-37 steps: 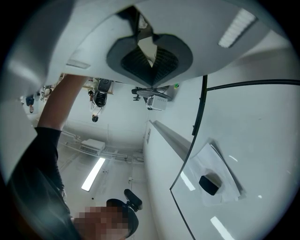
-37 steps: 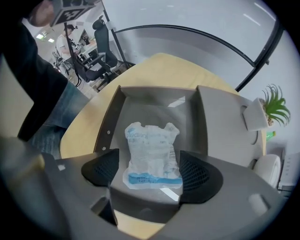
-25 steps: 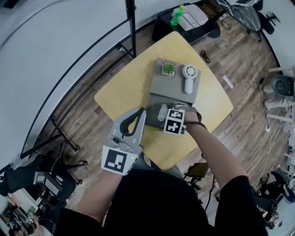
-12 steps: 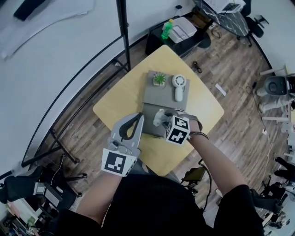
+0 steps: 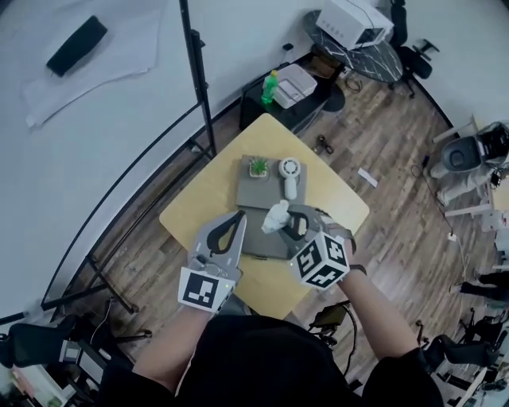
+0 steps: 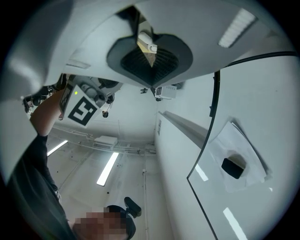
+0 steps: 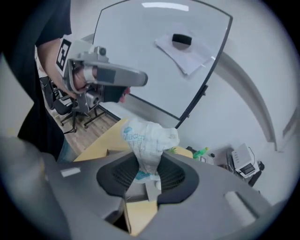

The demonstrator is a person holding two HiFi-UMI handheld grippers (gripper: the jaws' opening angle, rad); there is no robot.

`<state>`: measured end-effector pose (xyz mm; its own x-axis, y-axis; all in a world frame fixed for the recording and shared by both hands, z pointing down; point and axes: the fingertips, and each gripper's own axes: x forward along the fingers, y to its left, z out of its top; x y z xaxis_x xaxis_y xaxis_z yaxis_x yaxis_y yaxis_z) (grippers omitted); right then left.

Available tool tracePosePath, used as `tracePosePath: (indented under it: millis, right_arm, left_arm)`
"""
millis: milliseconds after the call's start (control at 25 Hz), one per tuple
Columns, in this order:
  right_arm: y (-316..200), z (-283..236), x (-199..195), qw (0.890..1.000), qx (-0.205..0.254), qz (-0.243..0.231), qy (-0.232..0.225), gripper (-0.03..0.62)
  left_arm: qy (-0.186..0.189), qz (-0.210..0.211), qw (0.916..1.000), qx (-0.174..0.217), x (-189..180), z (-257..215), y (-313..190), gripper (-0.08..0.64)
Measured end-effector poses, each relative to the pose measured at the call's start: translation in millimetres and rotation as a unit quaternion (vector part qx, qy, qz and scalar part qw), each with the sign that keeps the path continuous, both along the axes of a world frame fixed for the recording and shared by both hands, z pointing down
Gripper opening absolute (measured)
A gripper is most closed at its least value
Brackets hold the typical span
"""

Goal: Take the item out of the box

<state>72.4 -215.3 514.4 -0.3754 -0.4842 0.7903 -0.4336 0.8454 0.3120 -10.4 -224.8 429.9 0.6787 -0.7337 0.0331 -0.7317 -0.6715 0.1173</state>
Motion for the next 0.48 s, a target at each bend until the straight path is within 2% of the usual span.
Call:
tracePosePath:
  millis: [120,240,360,480]
  right_arm:
    - [0,-39,4,0.998,0.046,0.025,-0.037,0.126]
    - [-1,-75,9,0.99,0.09,0.055,-0.089,0.126]
    - [3,-101,19,0.978,0.125,0.093,-0.14,0.126]
    - [10,-118,31,0.961,0.152,0.133,-0.19,0.126]
  left_arm:
    - [0.001,0.009,0.9999,0.011,10,-12,1,0.0]
    - [0.006,0.017,0.9996,0.022,18,-24,1,0.0]
    - [0.008,0.023,0.9992,0.031,26,-35,3,0.0]
    - [0.008,0.029,0.9989,0.035,34,-42,6,0.0]
